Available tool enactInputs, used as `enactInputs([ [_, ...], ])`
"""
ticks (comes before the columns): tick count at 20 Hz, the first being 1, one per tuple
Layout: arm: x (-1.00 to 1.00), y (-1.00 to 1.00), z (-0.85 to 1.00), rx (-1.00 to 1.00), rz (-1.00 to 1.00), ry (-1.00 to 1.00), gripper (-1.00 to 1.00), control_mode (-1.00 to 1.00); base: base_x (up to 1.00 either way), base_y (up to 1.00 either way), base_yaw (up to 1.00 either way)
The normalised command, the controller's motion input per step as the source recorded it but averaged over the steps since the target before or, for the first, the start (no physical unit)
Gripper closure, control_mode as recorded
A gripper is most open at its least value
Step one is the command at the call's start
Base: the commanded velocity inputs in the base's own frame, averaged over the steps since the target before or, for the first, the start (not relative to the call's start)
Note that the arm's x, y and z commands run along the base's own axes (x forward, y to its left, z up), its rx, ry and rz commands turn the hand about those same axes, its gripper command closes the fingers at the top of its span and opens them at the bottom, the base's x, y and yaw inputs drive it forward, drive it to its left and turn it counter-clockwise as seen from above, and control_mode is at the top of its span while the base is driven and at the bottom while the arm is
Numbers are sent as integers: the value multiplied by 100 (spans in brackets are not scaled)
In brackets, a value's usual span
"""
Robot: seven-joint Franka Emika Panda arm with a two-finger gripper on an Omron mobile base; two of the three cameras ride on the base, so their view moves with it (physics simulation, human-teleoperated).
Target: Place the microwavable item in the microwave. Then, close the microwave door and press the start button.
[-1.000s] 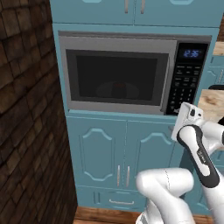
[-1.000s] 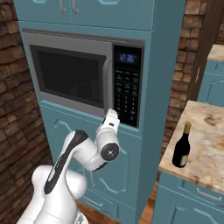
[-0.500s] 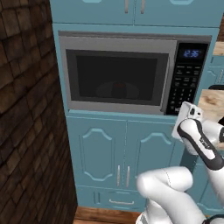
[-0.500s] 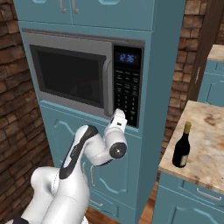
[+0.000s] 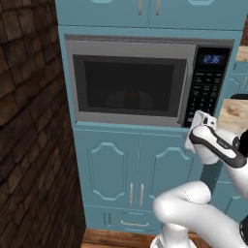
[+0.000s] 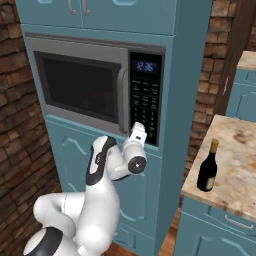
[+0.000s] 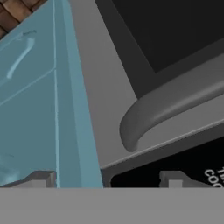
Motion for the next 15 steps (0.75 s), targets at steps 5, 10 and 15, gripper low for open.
enactInputs([
  [5, 19, -5, -19, 0, 0, 0, -100, -100, 0, 0, 0],
  [10, 7, -12, -32, 0, -1, 1, -100, -100, 0, 0, 0],
  [15, 6, -16, -36, 0, 0, 4, -100, -100, 0, 0, 0],
])
